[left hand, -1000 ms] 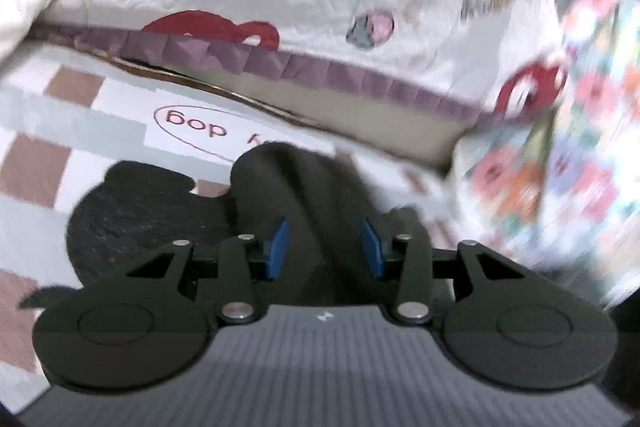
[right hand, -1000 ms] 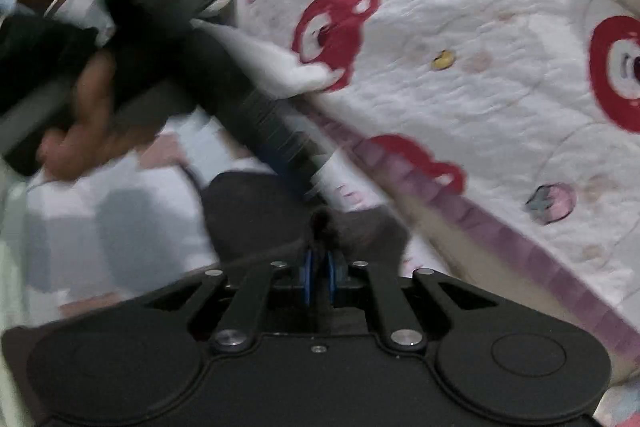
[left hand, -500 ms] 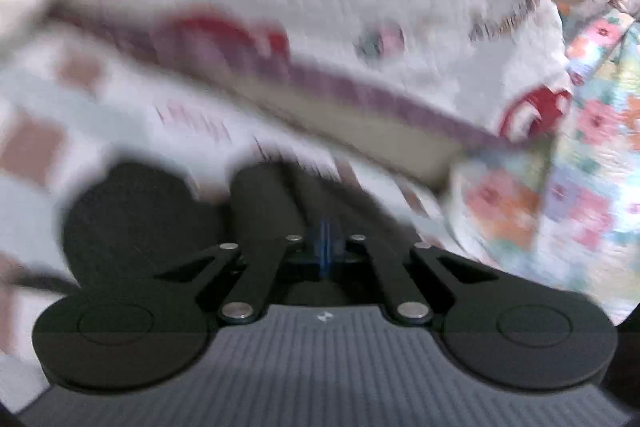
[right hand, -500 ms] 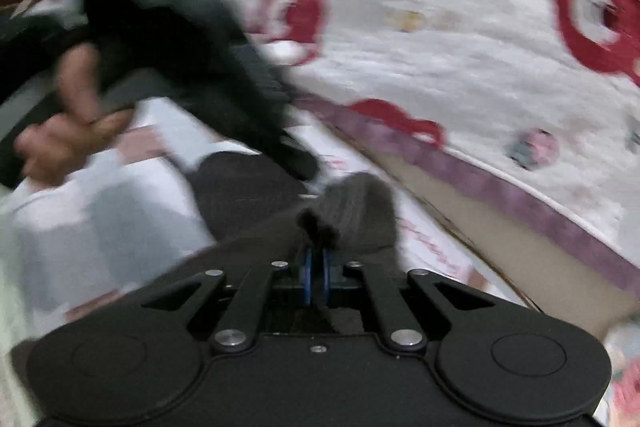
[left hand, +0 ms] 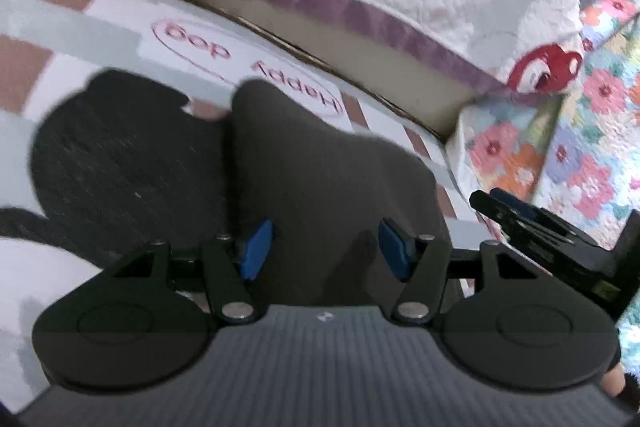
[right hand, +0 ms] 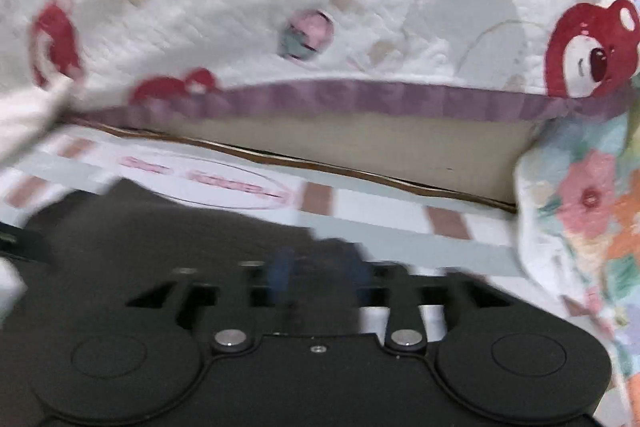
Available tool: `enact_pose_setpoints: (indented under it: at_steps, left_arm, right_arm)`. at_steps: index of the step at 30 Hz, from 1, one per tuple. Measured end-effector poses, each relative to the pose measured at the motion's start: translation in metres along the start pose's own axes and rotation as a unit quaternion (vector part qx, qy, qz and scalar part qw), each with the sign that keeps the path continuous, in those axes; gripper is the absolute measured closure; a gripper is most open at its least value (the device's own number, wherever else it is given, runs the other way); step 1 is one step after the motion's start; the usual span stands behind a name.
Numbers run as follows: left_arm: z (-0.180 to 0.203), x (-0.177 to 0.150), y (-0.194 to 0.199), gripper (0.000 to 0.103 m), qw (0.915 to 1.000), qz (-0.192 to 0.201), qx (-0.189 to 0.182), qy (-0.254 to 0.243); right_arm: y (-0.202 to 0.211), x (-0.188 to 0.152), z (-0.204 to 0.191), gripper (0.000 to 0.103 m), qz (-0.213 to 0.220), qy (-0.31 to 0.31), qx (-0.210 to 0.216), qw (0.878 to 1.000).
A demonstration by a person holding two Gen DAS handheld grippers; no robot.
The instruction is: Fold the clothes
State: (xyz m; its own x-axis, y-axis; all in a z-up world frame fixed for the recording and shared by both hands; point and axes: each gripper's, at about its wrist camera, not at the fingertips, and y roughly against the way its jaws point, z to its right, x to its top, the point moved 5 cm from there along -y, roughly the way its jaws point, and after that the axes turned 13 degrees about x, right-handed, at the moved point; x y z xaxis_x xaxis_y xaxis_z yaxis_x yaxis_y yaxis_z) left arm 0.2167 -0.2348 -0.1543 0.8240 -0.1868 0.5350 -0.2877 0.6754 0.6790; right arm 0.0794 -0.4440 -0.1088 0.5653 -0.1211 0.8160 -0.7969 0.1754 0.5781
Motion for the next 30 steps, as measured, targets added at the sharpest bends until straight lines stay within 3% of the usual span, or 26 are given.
enact_pose_setpoints:
  at_steps: [2, 5, 8, 10, 11, 13, 15, 18, 20, 23, 24, 26, 27, 28, 29, 30]
  left_arm:
    - [0.001, -0.004, -0.003, 0.045, 1.0, 0.0, 0.004, -0.006]
    - [0.003, -0.005, -0.002, 0.045, 0.9999, 0.004, 0.008, -0.011]
    - [0.012, -0.005, 0.001, 0.045, 0.998, 0.019, 0.03, -0.053]
    - [0.022, -0.005, 0.004, 0.045, 0.992, 0.054, 0.055, -0.1]
    - [0.024, -0.005, 0.006, 0.044, 0.9899, 0.064, 0.058, -0.112]
    - [0.028, -0.004, 0.008, 0.044, 0.989, 0.067, 0.054, -0.12]
    - [0.03, -0.004, 0.01, 0.044, 0.9902, 0.063, 0.046, -0.116]
    - [0.033, -0.003, 0.012, 0.042, 0.9919, 0.049, 0.026, -0.114]
    - [0.031, -0.004, 0.006, 0.034, 0.9948, 0.02, 0.024, -0.097]
    - [0.01, -0.011, -0.007, 0.025, 0.9964, -0.071, 0.041, -0.024]
    - [0.001, -0.015, -0.01, 0.025, 0.9946, -0.1, 0.021, 0.017]
    - [-0.009, -0.02, -0.008, 0.026, 0.9903, -0.115, -0.018, 0.076]
    - [-0.013, -0.022, -0.006, 0.026, 0.987, -0.121, -0.036, 0.1]
    - [-0.011, -0.024, -0.003, 0.029, 0.9888, -0.115, -0.031, 0.09]
    - [-0.008, -0.025, 0.0, 0.049, 0.9916, -0.103, -0.016, 0.077]
    - [-0.005, -0.026, 0.004, 0.06, 0.9936, -0.091, -0.002, 0.066]
  right_arm:
    - [0.004, -0.006, -0.015, 0.048, -0.02, 0.02, 0.034, 0.999]
    - [-0.004, -0.017, -0.024, 0.038, -0.064, 0.042, 0.049, 0.996]
    - [-0.021, -0.029, -0.006, 0.036, -0.105, -0.017, 0.041, 0.994]
    - [-0.03, -0.042, 0.001, 0.037, -0.119, -0.076, 0.073, 0.987]
    - [-0.035, -0.049, 0.002, 0.045, -0.124, -0.101, 0.099, 0.982]
    - [-0.032, -0.05, -0.007, 0.092, -0.126, -0.062, 0.116, 0.983]
    - [-0.019, -0.044, -0.016, 0.095, -0.111, -0.007, 0.114, 0.987]
    - [0.011, -0.036, -0.005, 0.098, -0.072, 0.008, 0.051, 0.996]
    - [0.0, -0.051, 0.003, 0.098, -0.103, -0.01, 0.043, 0.994]
    - [-0.007, -0.068, 0.0, 0.097, -0.123, -0.009, 0.042, 0.991]
    - [-0.007, -0.072, -0.003, 0.092, -0.125, -0.004, 0.044, 0.991]
    - [-0.003, -0.076, -0.006, 0.083, -0.125, -0.004, 0.046, 0.991]
    - [0.003, -0.074, 0.0, 0.072, -0.123, -0.027, 0.054, 0.991]
    - [0.006, -0.075, 0.007, 0.061, -0.124, -0.053, 0.069, 0.988]
    - [0.009, -0.076, 0.014, 0.056, -0.125, -0.079, 0.084, 0.985]
    - [0.011, -0.077, 0.022, 0.048, -0.126, -0.104, 0.099, 0.982]
